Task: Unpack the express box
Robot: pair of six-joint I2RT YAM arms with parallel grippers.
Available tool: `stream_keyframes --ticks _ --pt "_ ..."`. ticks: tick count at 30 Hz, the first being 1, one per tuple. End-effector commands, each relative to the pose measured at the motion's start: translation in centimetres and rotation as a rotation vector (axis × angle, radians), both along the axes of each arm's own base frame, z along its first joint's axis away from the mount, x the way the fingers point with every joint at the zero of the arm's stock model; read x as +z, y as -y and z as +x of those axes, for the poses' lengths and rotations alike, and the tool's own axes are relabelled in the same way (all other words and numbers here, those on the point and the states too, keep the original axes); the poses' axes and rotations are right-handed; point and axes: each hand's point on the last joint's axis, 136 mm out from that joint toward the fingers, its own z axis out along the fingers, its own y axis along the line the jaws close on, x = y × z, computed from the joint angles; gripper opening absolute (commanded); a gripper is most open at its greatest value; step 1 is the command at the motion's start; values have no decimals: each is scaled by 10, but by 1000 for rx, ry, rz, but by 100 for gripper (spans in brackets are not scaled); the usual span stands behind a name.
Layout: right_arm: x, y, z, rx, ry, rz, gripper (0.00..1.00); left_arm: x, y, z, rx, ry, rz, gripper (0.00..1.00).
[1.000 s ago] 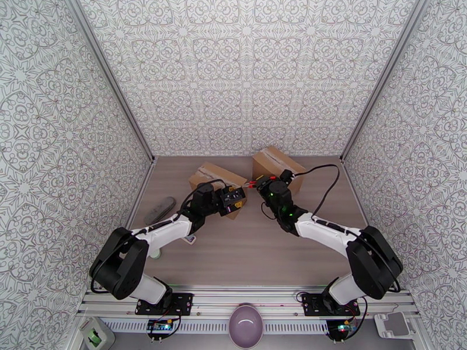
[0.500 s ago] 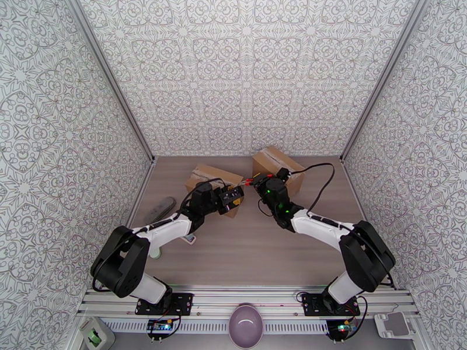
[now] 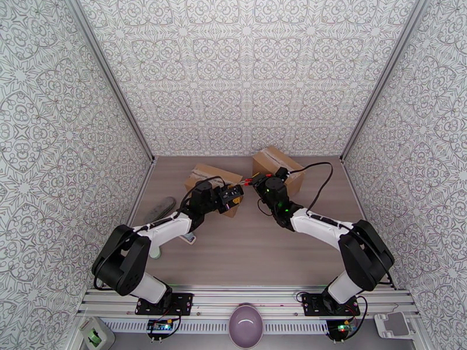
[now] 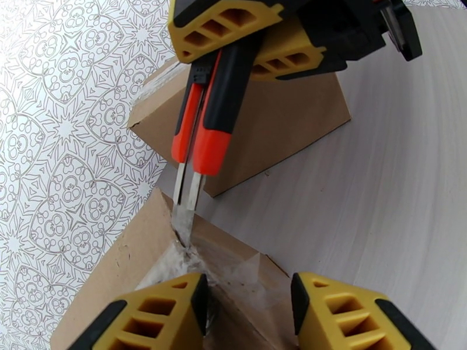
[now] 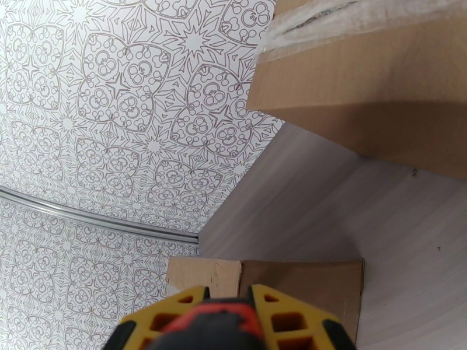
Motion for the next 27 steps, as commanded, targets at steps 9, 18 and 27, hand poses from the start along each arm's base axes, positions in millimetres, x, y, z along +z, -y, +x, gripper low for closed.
stream_keyframes --ticks 9,18,27 --pt "6 -33 -25 157 -28 30 0 -10 2 6 12 -40 10 44" --pt "54 25 -21 -10 133 -78 0 -14 -3 -16 -15 -66 15 46" --pt "53 65 -33 -4 145 -153 0 6 4 -25 -31 -40 7 52"
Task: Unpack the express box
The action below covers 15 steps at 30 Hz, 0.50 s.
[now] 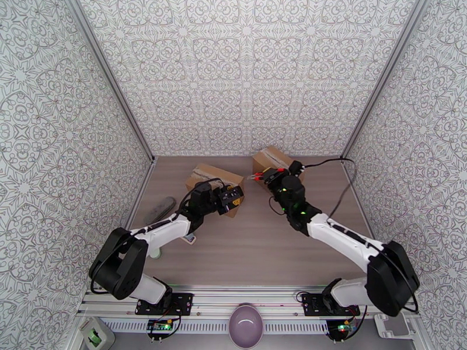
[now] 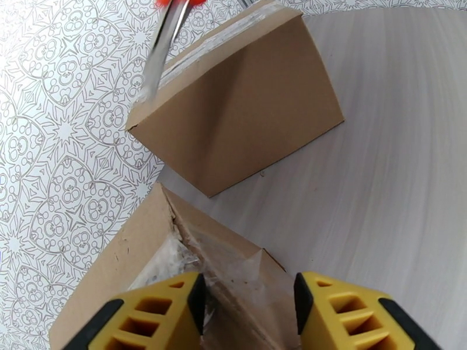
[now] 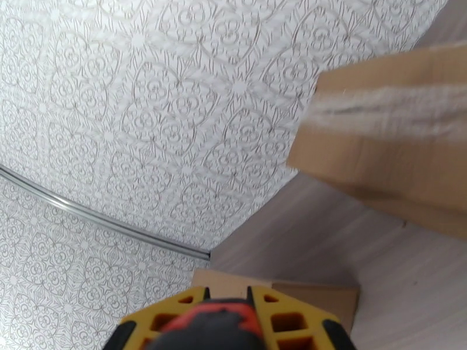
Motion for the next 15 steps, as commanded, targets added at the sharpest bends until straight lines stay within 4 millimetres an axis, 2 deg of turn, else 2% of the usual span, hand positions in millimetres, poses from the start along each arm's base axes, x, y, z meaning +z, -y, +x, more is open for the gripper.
stream_keyframes --ticks 1,5,10,15 --pt "-15 7 -12 46 -13 -75 0 6 6 -17 -32 -42 7 54" --pt "-22 8 -27 102 -4 -123 0 31 15 -38 -78 -83 -28 66" --pt "-19 -7 -37 220 43 -192 0 57 34 -65 -129 -144 -54 75" --pt "-22 -21 -48 315 71 -183 0 68 62 -69 -124 -196 -79 77"
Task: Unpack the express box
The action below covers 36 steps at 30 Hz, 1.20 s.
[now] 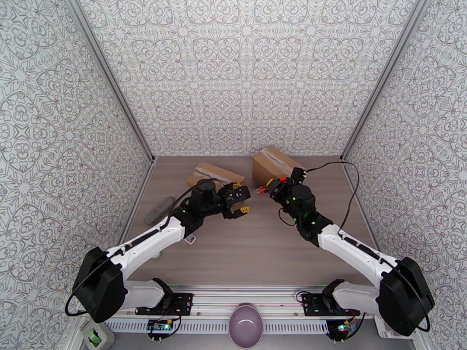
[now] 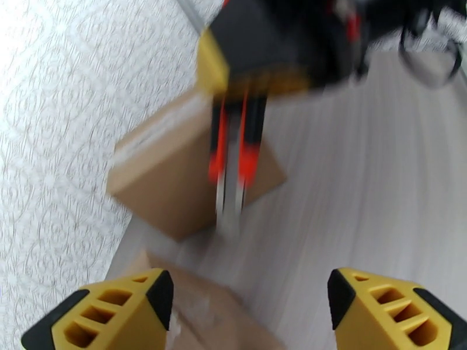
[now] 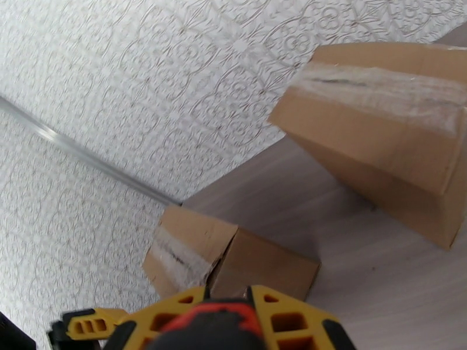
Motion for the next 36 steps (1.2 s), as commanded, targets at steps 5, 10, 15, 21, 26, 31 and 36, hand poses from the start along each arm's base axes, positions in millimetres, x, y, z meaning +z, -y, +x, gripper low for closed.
stream_keyframes --ticks 5,10,15,21,26,31,36 --pt "10 -13 -21 123 70 5 0 -13 34 6 57 -161 23 77" --pt "14 -11 -27 134 92 -4 0 -21 51 13 72 -222 32 76" --pt "15 -15 -31 161 101 -3 0 -23 57 26 108 -217 27 73" --pt "5 -18 -31 176 76 -24 0 -17 63 30 97 -201 19 64" --pt "2 -19 -29 181 73 -46 0 -19 67 24 56 -209 6 51" --pt "-2 -18 -29 178 72 -49 0 -19 69 23 43 -213 0 38" --pt "-6 -15 -31 170 67 -54 0 -18 69 20 33 -225 -4 31"
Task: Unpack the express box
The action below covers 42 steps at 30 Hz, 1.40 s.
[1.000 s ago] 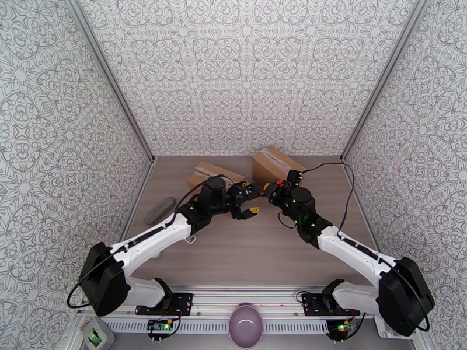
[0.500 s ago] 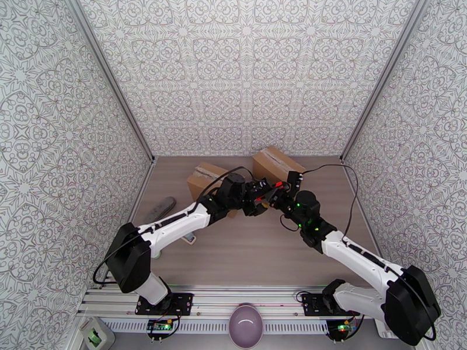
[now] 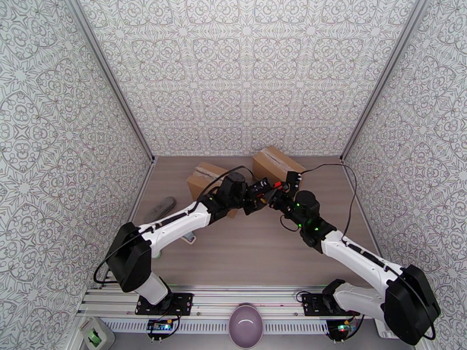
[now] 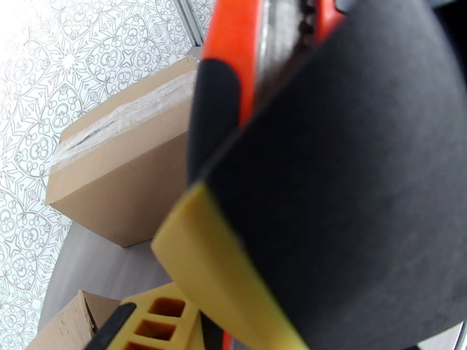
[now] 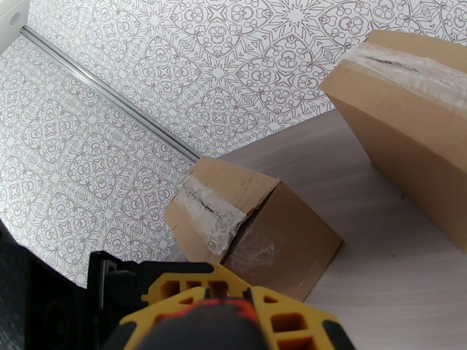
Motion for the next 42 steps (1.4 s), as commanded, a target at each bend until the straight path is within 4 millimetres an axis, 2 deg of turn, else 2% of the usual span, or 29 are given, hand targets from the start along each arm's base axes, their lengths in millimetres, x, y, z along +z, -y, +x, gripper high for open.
stream_keyframes --ticks 1,4,7,10,12,14,17,20,22,25,29,34,38,42 --pt "-9 1 -4 1 -3 -16 1 10 9 -6 -28 -28 -50 29" --pt "-11 8 -6 -23 0 -22 9 4 8 -10 -41 -49 -33 24" --pt "-15 16 -9 -45 -5 -39 40 -1 6 -14 -46 -72 -22 23" --pt "-19 31 -14 -92 -10 -72 62 -12 4 -16 -44 -97 -1 23" --pt "-22 45 -21 -131 -14 -100 84 -21 2 -16 -39 -116 22 23" --pt "-30 62 -31 -177 -36 -147 97 -33 2 -17 -39 -140 48 23" --pt "-42 96 -47 -285 -81 -227 99 -53 4 -17 -34 -180 100 23" --pt "-47 144 -72 -456 -109 -276 99 -81 7 -18 -27 -233 182 23" --pt "-38 178 -91 -583 -74 -255 99 -102 8 -19 -16 -271 240 23" --pt "-20 204 -109 -671 -9 -235 99 -132 10 -21 1 -313 332 23" --pt "-15 198 -106 -626 -50 -340 99 -168 13 -28 4 -386 437 24" --pt "-19 167 -83 -503 -85 -417 99 -200 11 -31 14 -448 512 25" --pt "-18 149 -70 -441 -87 -449 99 -210 11 -31 33 -462 538 29" --pt "-17 140 -59 -414 -94 -494 99 -210 10 -36 41 -465 551 45"
